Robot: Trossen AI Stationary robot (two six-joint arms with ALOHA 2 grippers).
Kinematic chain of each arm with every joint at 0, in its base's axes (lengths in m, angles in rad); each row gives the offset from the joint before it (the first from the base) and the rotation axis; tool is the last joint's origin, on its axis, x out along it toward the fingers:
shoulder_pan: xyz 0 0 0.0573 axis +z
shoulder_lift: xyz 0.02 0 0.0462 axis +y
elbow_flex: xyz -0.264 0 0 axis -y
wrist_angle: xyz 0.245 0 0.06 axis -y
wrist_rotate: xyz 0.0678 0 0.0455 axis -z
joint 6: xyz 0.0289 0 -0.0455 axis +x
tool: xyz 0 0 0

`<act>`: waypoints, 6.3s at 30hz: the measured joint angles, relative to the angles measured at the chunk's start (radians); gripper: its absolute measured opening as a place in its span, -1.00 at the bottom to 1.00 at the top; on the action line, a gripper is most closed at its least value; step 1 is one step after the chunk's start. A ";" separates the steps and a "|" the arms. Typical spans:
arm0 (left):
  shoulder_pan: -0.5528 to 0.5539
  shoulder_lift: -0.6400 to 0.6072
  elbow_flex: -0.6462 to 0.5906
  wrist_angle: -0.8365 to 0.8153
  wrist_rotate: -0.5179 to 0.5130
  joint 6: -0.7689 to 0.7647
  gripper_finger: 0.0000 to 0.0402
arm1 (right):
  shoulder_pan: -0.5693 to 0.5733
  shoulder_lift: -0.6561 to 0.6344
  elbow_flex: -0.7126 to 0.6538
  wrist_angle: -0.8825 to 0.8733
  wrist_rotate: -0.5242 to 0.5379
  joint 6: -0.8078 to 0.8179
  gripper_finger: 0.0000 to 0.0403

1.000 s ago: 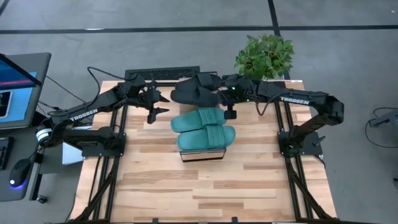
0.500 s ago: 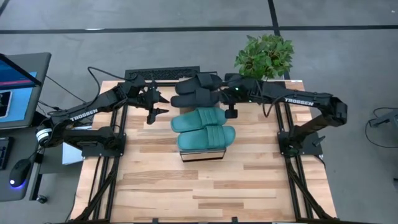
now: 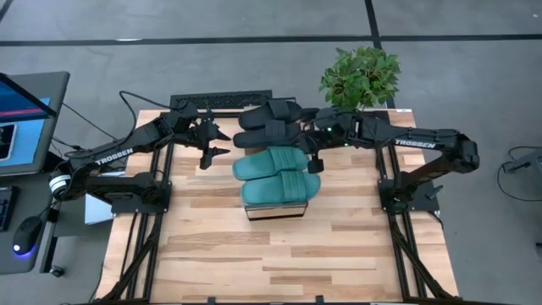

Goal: Pick and place slides into the shelf
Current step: Adjust the slippers on the shelf

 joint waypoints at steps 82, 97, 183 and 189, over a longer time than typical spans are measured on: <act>-0.003 0.000 0.000 -0.039 0.055 -0.008 -0.03 | 0.062 0.061 0.000 -0.195 -0.129 0.140 -1.00; -0.003 0.000 0.000 -0.043 0.055 -0.015 -0.03 | -0.010 0.062 0.000 -0.223 -0.075 0.150 -1.00; -0.036 0.000 0.000 0.045 0.077 0.033 -0.03 | -0.072 0.234 0.133 -0.100 -0.160 -0.054 -1.00; -0.036 0.003 0.000 0.043 0.081 0.033 -0.03 | -0.063 0.254 0.135 -0.094 -0.076 -0.054 -1.00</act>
